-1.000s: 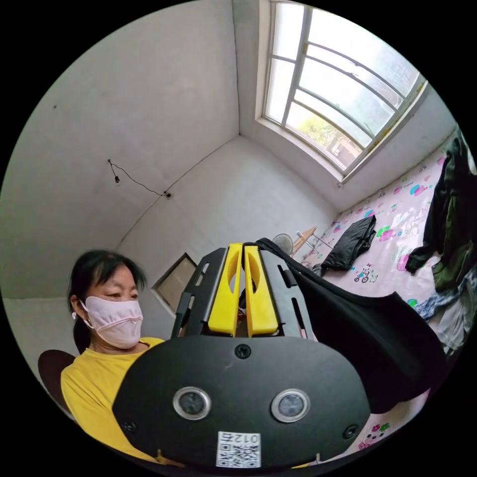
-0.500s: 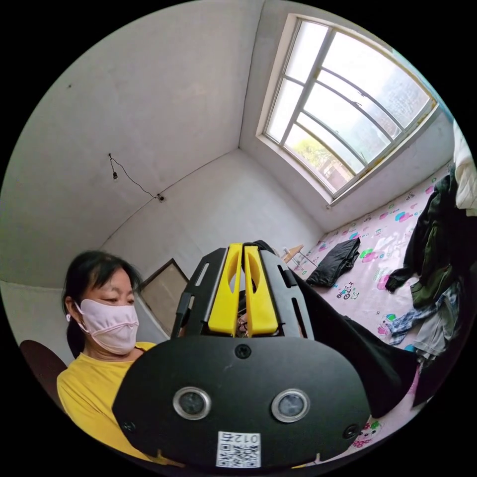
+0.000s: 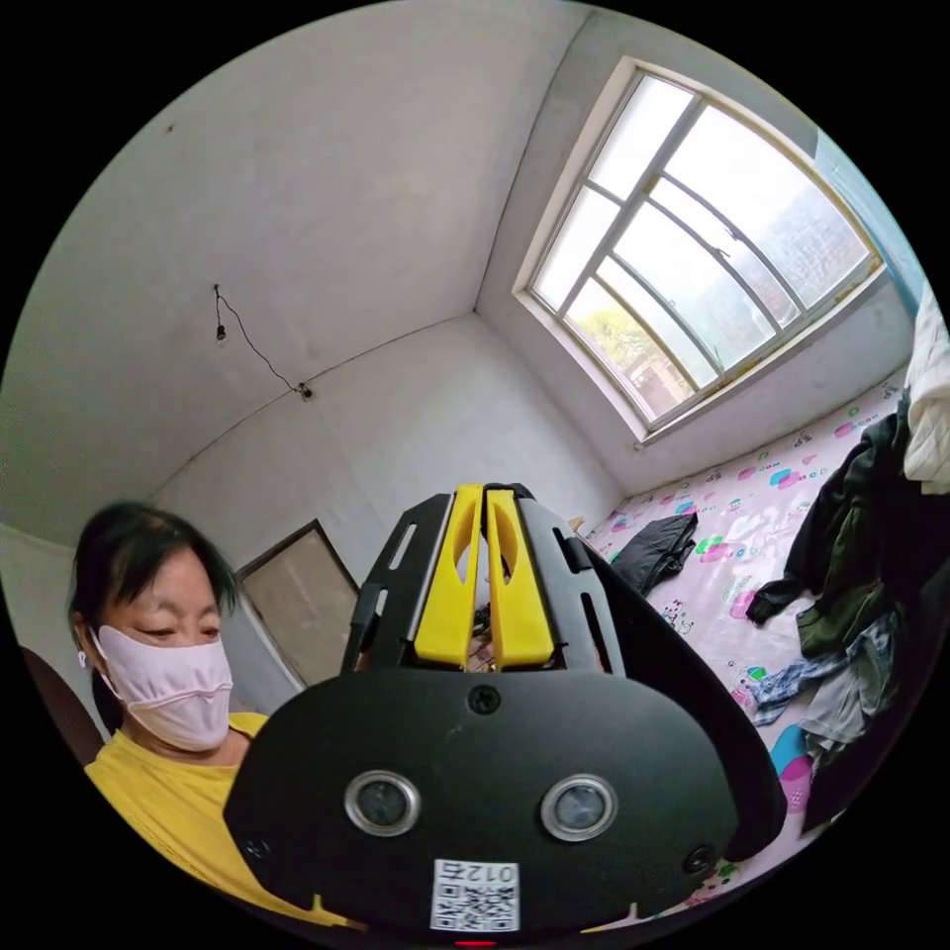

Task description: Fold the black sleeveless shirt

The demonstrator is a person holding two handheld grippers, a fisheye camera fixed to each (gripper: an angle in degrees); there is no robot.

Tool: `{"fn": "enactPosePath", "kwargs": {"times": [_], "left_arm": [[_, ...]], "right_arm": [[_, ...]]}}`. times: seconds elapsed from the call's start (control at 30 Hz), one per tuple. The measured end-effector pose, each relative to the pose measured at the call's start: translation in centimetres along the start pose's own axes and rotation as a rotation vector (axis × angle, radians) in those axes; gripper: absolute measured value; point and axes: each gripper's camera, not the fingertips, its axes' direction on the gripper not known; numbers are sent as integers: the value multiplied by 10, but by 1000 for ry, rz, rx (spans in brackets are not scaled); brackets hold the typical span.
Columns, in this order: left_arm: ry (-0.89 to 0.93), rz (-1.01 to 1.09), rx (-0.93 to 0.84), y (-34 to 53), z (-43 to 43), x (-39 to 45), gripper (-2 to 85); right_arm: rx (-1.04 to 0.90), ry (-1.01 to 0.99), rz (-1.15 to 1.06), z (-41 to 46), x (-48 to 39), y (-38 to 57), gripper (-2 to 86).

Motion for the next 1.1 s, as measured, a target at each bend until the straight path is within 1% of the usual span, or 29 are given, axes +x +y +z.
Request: {"fn": "enactPosePath", "kwargs": {"times": [0.13, 0.2, 0.27, 0.33, 0.43, 0.57, 0.63, 0.7, 0.77, 0.83, 1.0, 1.07, 1.1], "left_arm": [[-166, -75, 48, -4, -17, 2, 118], [-234, -92, 130, 0, -36, 7, 124], [-291, -55, 241, 10, -61, 22, 128], [-329, -31, 301, 16, -77, 34, 129], [-311, -45, 408, 29, -99, 46, 131], [-269, -9, 339, 44, -99, 62, 125], [-282, 21, 371, 44, -111, 70, 116], [-335, 48, 399, 41, -129, 74, 99], [-406, 5, 448, 38, -160, 66, 63], [-435, -58, 497, 40, -185, 53, 41], [-374, -107, 647, 45, -263, 25, 17], [-370, -102, 729, 46, -301, 23, 13], [-376, -97, 737, 45, -308, 24, 13]], "right_arm": [[6, 0, -33, 6, -23, 7, 7], [5, -6, -52, 9, -31, 9, 7], [9, 0, -66, 11, -39, 10, 7], [12, 30, -99, 15, -48, 13, 7], [16, 66, -121, 22, -55, 17, 7], [0, 106, -141, 30, -61, 24, 6], [-18, 142, -164, 35, -65, 28, 6], [-21, 175, -184, 37, -68, 31, 6], [-16, 190, -202, 37, -73, 32, 5], [-11, 204, -224, 35, -79, 33, 5], [27, 302, -357, 26, -99, 31, 3], [53, 307, -411, 20, -106, 30, 2], [68, 297, -439, 16, -111, 28, 1]]}}
